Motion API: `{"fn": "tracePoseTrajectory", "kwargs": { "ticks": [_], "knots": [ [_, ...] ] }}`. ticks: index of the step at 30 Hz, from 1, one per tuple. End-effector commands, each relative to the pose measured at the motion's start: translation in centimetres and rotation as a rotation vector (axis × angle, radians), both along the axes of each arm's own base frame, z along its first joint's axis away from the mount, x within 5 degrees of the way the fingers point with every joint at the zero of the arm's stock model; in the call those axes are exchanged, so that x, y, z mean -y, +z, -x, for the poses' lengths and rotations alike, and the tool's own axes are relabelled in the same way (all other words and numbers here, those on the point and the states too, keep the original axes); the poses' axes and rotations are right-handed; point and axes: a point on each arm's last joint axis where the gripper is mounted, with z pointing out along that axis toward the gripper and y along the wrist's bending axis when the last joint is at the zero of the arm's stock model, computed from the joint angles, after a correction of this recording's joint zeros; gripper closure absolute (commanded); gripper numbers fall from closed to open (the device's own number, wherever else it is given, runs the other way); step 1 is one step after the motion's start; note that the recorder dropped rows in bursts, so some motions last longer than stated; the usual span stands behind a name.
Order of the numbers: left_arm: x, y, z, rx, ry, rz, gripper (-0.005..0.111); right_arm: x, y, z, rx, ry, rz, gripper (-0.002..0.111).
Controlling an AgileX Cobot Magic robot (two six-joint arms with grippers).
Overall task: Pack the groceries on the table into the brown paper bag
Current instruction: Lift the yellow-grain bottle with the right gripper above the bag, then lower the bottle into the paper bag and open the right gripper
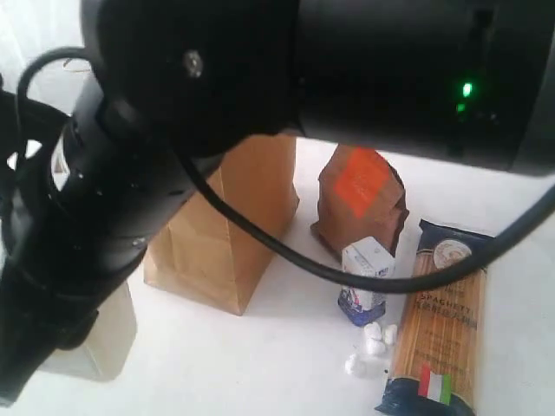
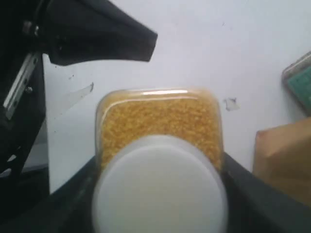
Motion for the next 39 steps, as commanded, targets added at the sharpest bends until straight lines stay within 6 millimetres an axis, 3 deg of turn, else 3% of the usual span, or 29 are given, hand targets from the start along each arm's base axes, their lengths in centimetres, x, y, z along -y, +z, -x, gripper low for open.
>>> {"fn": "tracePoseTrajectory", "kwargs": {
  "ticks": [1,8,18,25,39],
  "knots": [
    [0.0,-0.1,0.0,0.002,-0.003,0.007,0.107,0.1,3.5,-0.2,0.149,0.016,-0.092,0.108],
    [0.0,-0.1,0.0,0.002,-0.003,0.007,0.107,0.4,6.0,-1.1,0.318,0.008,-0.112,0.108],
    [0.0,-0.1,0.0,0.002,-0.003,0.007,0.107,1.9,11.7,-2.2,0.648,-0.067,-0.241,0.108],
    [0.0,-0.1,0.0,0.002,-0.003,0.007,0.107,3.1,13.9,-3.3,0.742,-0.158,-0.268,0.108],
    [0.0,-0.1,0.0,0.002,-0.003,0.007,0.107,5.4,13.1,-7.8,0.657,-0.373,-0.258,0.108]
  ]
}}
